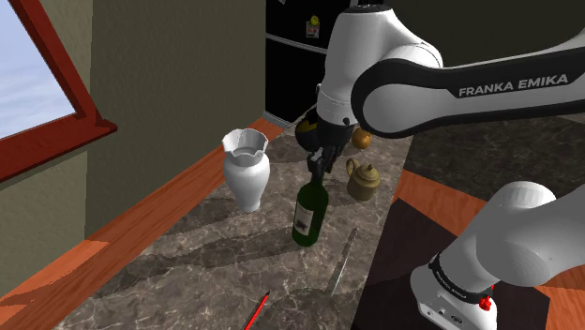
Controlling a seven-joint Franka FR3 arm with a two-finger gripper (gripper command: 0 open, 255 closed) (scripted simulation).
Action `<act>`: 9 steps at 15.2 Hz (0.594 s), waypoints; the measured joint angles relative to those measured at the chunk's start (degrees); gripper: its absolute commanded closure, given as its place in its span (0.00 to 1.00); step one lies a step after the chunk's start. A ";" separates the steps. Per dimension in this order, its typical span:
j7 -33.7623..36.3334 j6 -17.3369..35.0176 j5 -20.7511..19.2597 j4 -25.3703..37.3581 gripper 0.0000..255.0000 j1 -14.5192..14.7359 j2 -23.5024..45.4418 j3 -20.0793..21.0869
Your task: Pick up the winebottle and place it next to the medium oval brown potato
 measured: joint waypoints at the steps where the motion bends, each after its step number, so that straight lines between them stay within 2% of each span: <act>1: 0.00 0.00 0.00 0.00 1.00 0.00 0.00 0.00; 9: -0.10 -1.63 -0.14 1.27 1.00 -0.07 -0.32 -0.30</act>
